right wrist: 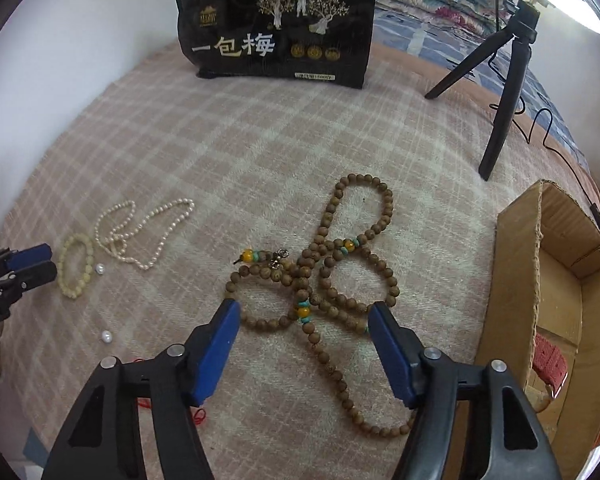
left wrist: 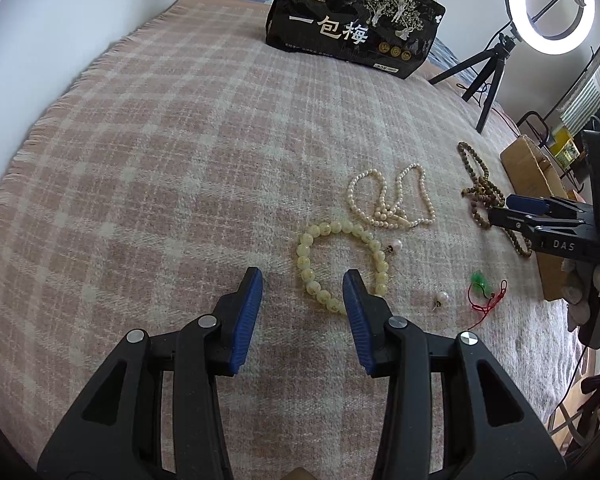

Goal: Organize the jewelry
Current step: 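Close the left tool on the cream bracelet while the right tool grasps the brown prayer beads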

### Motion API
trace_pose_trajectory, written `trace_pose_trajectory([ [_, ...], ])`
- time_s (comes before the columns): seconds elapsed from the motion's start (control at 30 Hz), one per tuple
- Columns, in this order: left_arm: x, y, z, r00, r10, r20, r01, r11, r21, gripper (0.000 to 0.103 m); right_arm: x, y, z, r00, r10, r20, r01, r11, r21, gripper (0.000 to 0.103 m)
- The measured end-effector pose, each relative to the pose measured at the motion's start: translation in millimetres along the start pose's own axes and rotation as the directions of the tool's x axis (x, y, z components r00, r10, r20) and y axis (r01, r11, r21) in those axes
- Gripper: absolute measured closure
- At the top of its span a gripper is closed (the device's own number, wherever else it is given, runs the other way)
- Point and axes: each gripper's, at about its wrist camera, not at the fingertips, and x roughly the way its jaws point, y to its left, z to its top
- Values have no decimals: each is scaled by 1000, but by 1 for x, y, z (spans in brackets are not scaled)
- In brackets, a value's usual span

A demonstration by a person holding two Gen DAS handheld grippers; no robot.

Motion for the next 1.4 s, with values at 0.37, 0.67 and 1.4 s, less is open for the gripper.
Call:
trace_pose_trajectory([
  [0.37, 14, -2, 7, 1000, 9, -4, -9, 1000, 22, 61, 20, -3, 15, 1000, -3, -28, 3, 1000, -3, 40],
  [0.67, 20, -8, 7, 998, 59, 23, -61, 996, 68, 68, 33, -8, 20, 999, 33, -30, -32, 999, 23, 39],
  [1.4, 1, -12, 3, 996, 48, 69, -49, 999, 14, 98, 10, -7, 11, 994, 93, 51, -96, 994, 59, 93],
])
